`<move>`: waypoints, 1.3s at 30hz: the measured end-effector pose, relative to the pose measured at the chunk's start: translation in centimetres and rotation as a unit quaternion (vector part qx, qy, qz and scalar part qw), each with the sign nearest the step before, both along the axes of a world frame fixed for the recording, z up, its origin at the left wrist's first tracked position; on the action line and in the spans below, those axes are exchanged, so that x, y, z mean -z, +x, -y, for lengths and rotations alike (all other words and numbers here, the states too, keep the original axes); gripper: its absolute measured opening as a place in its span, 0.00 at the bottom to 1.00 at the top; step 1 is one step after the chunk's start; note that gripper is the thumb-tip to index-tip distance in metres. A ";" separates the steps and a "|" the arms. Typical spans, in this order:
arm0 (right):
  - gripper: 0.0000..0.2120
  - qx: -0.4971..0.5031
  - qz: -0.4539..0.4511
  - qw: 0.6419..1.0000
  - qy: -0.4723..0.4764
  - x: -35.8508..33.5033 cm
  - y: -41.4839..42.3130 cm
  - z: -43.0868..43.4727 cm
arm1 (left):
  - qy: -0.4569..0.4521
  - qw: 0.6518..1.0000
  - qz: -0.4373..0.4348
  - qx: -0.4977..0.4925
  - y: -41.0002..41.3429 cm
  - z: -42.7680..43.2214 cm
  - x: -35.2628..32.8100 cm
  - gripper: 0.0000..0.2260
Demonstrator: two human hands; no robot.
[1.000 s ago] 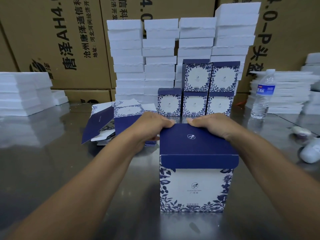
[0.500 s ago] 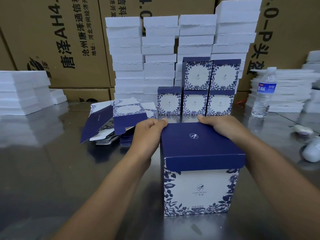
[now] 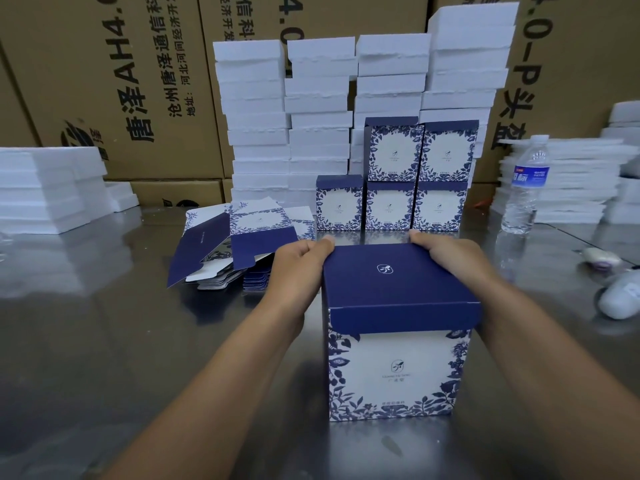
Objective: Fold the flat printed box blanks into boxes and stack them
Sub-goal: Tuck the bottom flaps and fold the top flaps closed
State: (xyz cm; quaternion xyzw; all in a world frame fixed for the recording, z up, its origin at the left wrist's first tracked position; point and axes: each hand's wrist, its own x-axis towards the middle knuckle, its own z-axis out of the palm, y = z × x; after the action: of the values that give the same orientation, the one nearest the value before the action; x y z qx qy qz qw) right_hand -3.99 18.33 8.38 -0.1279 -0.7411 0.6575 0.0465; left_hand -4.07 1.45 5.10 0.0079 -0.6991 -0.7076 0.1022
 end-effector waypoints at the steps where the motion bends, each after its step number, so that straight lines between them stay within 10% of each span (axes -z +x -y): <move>1: 0.14 0.005 0.000 1.000 0.004 0.0 0.1 0.1 | -0.001 1.000 -0.001 -0.001 0.1 0.0 0.0 0.08; 10: 0.14 -0.003 -0.004 1.000 -0.001 -0.5 1.0 0.1 | -0.094 0.995 0.001 -0.018 0.3 0.4 -1.1 0.10; 18: 0.16 0.005 -0.020 1.000 -0.017 -0.4 0.8 0.2 | -0.284 0.923 -0.234 0.115 7.3 1.3 -1.4 0.02; 23: 0.16 0.015 -0.031 0.999 -0.013 0.0 -0.1 0.2 | -0.301 0.894 -0.331 0.034 7.0 0.0 0.9 0.04; 39: 0.03 -0.071 -0.482 0.852 0.192 5.6 -2.0 0.9 | -0.216 0.912 -0.344 -0.047 -0.8 -1.4 2.3 0.05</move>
State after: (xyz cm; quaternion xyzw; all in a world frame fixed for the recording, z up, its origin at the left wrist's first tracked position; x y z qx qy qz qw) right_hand -6.03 17.47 2.79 0.2699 -0.7443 0.4823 0.3749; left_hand -4.87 2.86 2.79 -0.2256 -0.7551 -0.4928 0.3690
